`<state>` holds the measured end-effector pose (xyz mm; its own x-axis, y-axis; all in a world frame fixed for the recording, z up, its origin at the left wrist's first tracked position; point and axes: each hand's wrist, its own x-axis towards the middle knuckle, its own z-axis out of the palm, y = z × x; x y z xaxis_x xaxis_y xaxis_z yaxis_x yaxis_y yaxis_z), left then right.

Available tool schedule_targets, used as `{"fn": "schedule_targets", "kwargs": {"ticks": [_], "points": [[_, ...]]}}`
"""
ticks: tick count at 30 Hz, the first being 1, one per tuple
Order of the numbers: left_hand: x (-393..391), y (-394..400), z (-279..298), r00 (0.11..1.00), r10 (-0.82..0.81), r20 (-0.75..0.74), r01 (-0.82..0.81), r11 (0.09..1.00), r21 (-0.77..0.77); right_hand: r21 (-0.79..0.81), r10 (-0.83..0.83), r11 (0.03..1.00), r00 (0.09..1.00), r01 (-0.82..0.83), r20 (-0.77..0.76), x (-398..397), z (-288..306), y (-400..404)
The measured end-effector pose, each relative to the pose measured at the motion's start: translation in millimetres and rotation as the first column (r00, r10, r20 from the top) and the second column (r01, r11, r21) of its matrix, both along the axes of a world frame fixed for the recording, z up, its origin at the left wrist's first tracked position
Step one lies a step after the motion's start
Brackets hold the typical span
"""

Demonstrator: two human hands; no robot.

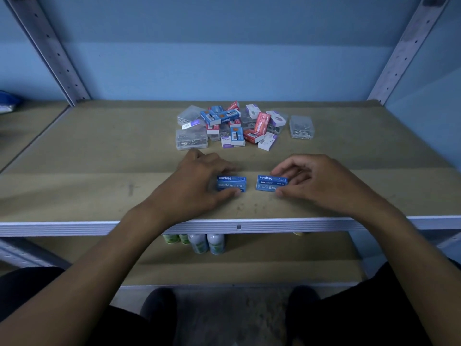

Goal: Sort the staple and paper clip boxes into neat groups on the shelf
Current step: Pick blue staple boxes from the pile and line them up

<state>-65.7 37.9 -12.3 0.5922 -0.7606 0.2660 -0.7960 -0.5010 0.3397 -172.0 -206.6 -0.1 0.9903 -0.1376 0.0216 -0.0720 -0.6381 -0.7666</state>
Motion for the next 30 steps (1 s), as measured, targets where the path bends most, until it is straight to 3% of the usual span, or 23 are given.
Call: {"fn": "schedule_targets", "kwargs": {"ticks": [6,9,12,15,22,30], "points": [[2,-10,-1,0.999,-0.026,0.019,0.026,0.999,-0.026,-0.032,0.011,0.999,1.000,-0.011,0.002,2,-3,-1],[-3,-13,6,0.999,-0.042,-0.001,0.042,0.985,-0.168,-0.044,0.020,0.999,1.000,-0.020,0.008,1,-4,-2],[-9,-13,15,0.989,-0.018,-0.149,-0.032,0.944,-0.328,-0.044,0.022,0.999,1.000,-0.022,0.004,2,-5,-3],[-9,-11,17,0.954,-0.008,-0.299,-0.114,0.915,-0.386,-0.041,0.023,0.999,1.000,-0.023,0.009,3,-7,-4],[0,4,9,0.895,0.021,-0.446,-0.167,0.942,-0.290,-0.044,0.032,0.999,0.999,-0.031,0.013,1,-6,-4],[2,18,11,0.929,0.104,-0.355,-0.173,0.970,-0.169,-0.047,0.018,0.999,1.000,-0.018,0.012,2,-7,-4]]}}
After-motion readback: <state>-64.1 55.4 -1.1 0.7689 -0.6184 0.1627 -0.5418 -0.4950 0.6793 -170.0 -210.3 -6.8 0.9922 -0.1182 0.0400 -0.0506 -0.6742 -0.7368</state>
